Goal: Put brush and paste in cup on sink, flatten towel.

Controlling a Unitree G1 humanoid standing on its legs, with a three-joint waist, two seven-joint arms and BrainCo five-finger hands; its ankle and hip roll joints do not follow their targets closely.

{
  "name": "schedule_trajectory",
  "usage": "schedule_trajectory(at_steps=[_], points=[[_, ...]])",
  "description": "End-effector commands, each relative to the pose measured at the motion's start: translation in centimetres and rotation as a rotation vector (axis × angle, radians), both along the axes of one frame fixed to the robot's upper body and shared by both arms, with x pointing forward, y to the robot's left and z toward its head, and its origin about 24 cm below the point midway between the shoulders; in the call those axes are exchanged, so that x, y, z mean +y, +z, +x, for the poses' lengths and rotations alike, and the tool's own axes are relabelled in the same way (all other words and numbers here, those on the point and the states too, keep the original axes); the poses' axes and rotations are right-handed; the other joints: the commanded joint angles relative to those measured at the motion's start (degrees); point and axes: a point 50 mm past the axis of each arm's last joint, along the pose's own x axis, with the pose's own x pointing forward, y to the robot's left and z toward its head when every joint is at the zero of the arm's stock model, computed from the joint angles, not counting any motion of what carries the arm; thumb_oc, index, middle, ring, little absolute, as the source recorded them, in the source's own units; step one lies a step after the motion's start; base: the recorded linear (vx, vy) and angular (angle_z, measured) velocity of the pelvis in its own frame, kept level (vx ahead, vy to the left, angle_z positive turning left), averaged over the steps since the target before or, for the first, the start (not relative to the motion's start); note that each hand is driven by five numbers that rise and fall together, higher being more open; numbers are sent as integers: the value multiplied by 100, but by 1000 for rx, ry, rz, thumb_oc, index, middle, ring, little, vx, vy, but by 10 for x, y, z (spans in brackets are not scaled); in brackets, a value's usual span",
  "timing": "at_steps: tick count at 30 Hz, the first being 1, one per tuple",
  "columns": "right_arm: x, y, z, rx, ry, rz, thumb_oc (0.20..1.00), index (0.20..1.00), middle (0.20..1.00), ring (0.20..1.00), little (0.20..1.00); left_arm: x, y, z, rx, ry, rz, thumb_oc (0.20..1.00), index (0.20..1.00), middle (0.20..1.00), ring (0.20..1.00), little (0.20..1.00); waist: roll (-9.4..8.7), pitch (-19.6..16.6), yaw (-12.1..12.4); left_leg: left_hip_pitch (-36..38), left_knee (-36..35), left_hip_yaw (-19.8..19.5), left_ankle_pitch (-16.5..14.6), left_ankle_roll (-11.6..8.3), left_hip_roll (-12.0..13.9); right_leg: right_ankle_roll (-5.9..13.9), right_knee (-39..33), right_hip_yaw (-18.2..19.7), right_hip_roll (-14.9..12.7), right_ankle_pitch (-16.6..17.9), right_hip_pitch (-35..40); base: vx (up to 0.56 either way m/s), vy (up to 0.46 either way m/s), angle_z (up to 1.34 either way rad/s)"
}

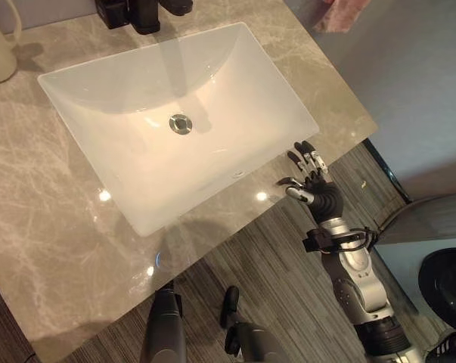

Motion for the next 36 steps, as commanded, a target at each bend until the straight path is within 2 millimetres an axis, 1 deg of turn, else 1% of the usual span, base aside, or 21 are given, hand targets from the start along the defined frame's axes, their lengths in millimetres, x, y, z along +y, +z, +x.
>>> schedule_trajectory(at_steps=[1,5,9,13,15,19,22,25,26,27,28,29,32,33,34,35,36], points=[[0,-35,-8,172,23,-34,1000,1000,1000,1000,1000,-5,53,-17,-152,34,104,200,200,200,200,200,9,172,116,360,-742,-660,-202,109,-271,538,-104,-48,-274,384,447,0,39,1],[2,-34,-8,167,37,-33,1000,1000,1000,1000,1000,-10,62,-15,-167,21,125,200,200,200,200,200,-37,190,72,343,-809,-621,-185,119,-276,574,-97,-86,-285,505,390,-1,8,0],[4,-33,-9,158,52,-32,1000,1000,1000,1000,1000,-14,65,-10,-175,10,139,200,200,200,200,200,-50,225,40,324,-793,-599,-202,125,-272,584,-99,-88,-299,549,355,0,0,0],[5,-30,-9,146,59,-33,1000,1000,1000,1000,1000,-19,70,-6,-184,-8,151,200,200,200,200,200,-41,260,-15,310,-808,-574,-201,126,-265,596,-124,-85,-308,589,315,0,0,0],[6,-29,-9,142,64,-35,1000,1000,1000,1000,1000,-23,73,-2,-184,-22,161,200,200,200,200,200,-31,257,-85,275,-794,-560,-201,130,-266,608,-142,-82,-319,631,281,-19,2,-6],[5,-27,-10,130,62,-29,1000,1000,1000,1000,1000,-26,75,4,-179,-31,168,200,200,200,200,200,-16,271,-97,254,-795,-549,-201,131,-268,623,-149,-92,-333,661,245,-20,14,-10],[4,-22,-11,107,59,-24,1000,1000,1000,1000,1000,-27,76,9,-177,-39,163,200,200,200,200,200,-1,258,-205,229,-892,-522,-159,113,-266,660,-217,-77,-323,791,173,-6,5,-2],[2,-20,-11,97,46,-13,1000,1000,1000,1000,1000,-30,78,13,-172,-44,164,200,200,200,200,200,-8,240,-239,224,-924,-522,-134,97,-239,661,-225,-78,-314,851,149,37,-5,0],[1,-20,-12,98,40,-12,1000,1000,1000,1000,1000,-31,78,15,-168,-49,166,200,200,200,200,200,19,182,-235,298,-968,-574,-306,68,-190,661,-269,-69,-259,813,207,115,-9,-2],[0,-20,-13,98,38,-12,1000,1000,1000,1000,1000,-32,78,16,-166,-53,168,200,200,200,200,200,14,173,-235,308,-981,-566,-309,68,-192,661,-278,-62,-259,818,212,22,1,-3],[0,-20,-13,97,37,-12,1000,1000,1000,1000,1000,-32,78,16,-167,-54,168,200,200,200,200,200,-17,214,-238,238,-958,-508,-134,92,-230,661,-252,-80,-313,892,151,0,0,0],[-1,-21,-13,99,35,-11,1000,1000,1000,1000,1000,-33,78,17,-165,-55,168,200,200,200,200,200,10,161,-233,319,-1006,-559,-305,68,-192,661,-284,-64,-266,828,210,0,0,0],[-2,-21,-13,101,29,-12,1000,1000,1000,1000,1000,-35,79,19,-163,-62,171,200,200,200,200,200,14,171,-233,316,-995,-548,-318,70,-197,661,-291,-61,-276,853,203,14,3,0],[-3,-21,-14,100,28,-13,1000,1000,1000,1000,1000,-35,79,19,-162,-63,173,200,200,200,200,200,-14,209,-246,247,-980,-485,-140,94,-248,661,-268,-82,-337,920,137,-74,6,-3],[-3,-21,-14,101,28,-15,1000,1000,1000,1000,1000,-36,80,19,-161,-64,177,200,200,200,200,200,-7,221,-244,252,-959,-480,-161,95,-247,661,-260,-78,-337,928,147,15,-2,-6],[-3,-21,-14,103,28,-16,1000,1000,1000,1000,1000,-37,80,19,-156,-66,180,200,200,200,200,200,28,185,-228,322,-966,-537,-345,74,-214,661,-286,-64,-284,841,216,11,3,-7],[-3,-23,-14,111,28,-17,1000,1000,1000,1000,1000,-37,79,20,-151,-66,177,200,200,200,200,200,12,231,-252,233,-914,-474,-178,103,-278,661,-253,-77,-349,893,152,5,8,-10]])
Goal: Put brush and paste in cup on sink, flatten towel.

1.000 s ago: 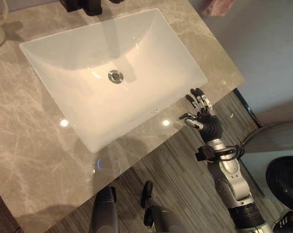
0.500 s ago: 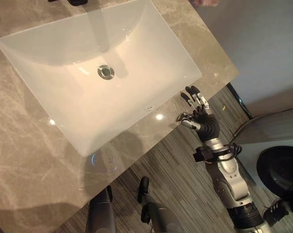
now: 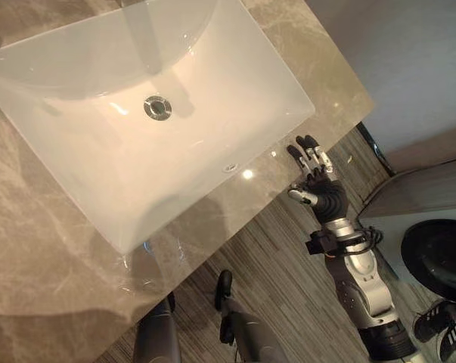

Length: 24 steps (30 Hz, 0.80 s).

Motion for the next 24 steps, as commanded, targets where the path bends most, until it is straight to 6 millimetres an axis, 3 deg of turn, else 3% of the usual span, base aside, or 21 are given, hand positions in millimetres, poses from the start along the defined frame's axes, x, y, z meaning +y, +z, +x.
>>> schedule_trajectory(at_steps=[1,18,24], points=[[-5,-36,-5,184,-10,-22,1000,1000,1000,1000,1000,-4,30,-17,-102,19,69,200,200,200,200,200,136,155,137,690,-1214,-633,-25,30,-371,600,-60,-148,-388,609,504,-81,13,-9],[-7,-41,-8,212,-7,-24,1000,1000,1000,1000,1000,-3,23,-9,-51,30,48,200,200,200,200,200,187,100,105,618,-1084,-728,-99,45,-443,600,-46,-215,-395,465,496,2,0,-1],[-7,-40,-6,211,-22,-21,1000,1000,1000,1000,1000,-9,11,-1,-10,-2,40,200,200,200,200,200,232,118,215,617,-1028,-757,-123,52,-471,573,27,-264,-392,305,518,-3,-11,0]])
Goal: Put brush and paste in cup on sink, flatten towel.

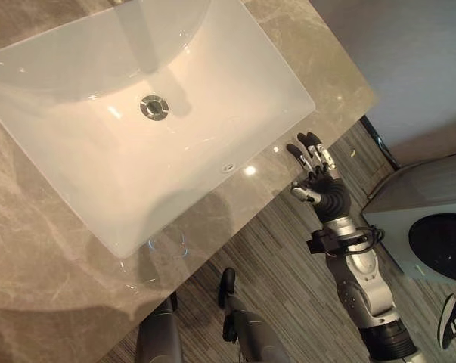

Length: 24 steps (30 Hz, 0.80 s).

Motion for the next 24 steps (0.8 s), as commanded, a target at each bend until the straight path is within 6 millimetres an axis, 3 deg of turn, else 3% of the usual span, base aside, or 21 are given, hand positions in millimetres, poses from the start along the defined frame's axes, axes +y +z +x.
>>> schedule_trajectory(at_steps=[1,3,4,9,14,24], points=[[-2,-41,-6,214,-7,-44,1000,1000,1000,1000,1000,-2,15,-10,-80,6,24,200,200,200,200,200,116,31,163,605,-1021,-744,-97,40,-454,550,62,-304,-341,299,507,-26,-39,1],[-2,-40,-6,207,-5,-45,1000,1000,1000,1000,1000,-1,14,-10,-81,5,23,200,200,200,200,200,122,38,173,594,-1019,-750,-89,39,-460,543,83,-311,-334,281,500,-16,-31,1],[-2,-39,-4,205,-10,-49,1000,1000,1000,1000,1000,-8,10,-7,-82,-28,18,200,200,200,200,200,154,84,245,569,-994,-798,-78,31,-461,465,158,-360,-309,18,499,-30,-69,2],[-2,-37,-2,198,-15,-62,1000,1000,1000,1000,1000,-11,-1,-4,-72,-64,-16,200,200,200,200,200,216,169,295,560,-1030,-882,3,-40,-438,330,253,-449,-237,-293,456,-34,-79,9],[-2,-37,-1,199,-22,-66,1000,1000,1000,1000,1000,-14,-8,-1,-71,-94,-34,200,200,200,200,200,261,201,334,579,-1107,-934,99,-105,-406,259,315,-526,-186,-463,416,-24,-62,7],[-3,-37,2,203,-30,-61,1000,1000,1000,1000,1000,-5,-17,-2,-77,-86,-86,200,200,200,200,200,293,257,302,569,-1250,-944,294,-194,-336,187,276,-592,-131,-481,317,-22,-31,1]])
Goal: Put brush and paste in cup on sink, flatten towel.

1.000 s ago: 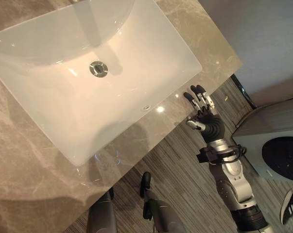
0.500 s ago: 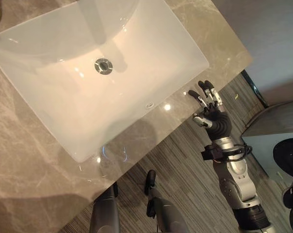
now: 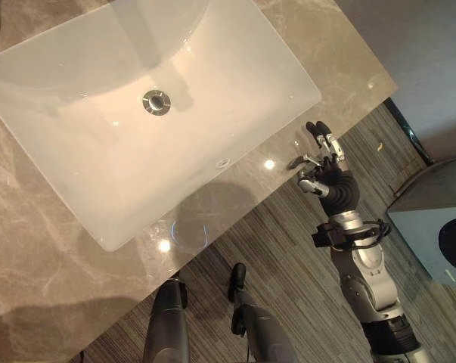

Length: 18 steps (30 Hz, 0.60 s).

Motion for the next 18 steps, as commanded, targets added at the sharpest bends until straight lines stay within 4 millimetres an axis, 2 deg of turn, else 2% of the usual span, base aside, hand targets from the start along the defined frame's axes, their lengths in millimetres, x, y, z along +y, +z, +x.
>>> schedule_trajectory(at_steps=[1,8,18], points=[[-2,-52,-2,263,-29,-59,1000,1000,1000,1000,1000,6,18,-11,-109,13,-12,200,200,200,200,200,-75,-8,132,241,-563,-745,-148,25,-306,389,105,-370,-223,-333,311,-11,1,-4],[-7,-52,-4,262,-58,-31,1000,1000,1000,1000,1000,18,20,-12,-119,61,-37,200,200,200,200,200,-106,-111,-5,249,-609,-715,-180,69,-329,445,4,-313,-221,-197,313,10,25,-3],[-10,-51,-3,255,-67,-25,1000,1000,1000,1000,1000,18,25,-9,-112,64,-28,200,200,200,200,200,-106,-139,-65,154,-479,-650,-284,119,-375,502,-36,-200,-276,-75,308,6,43,-3]])
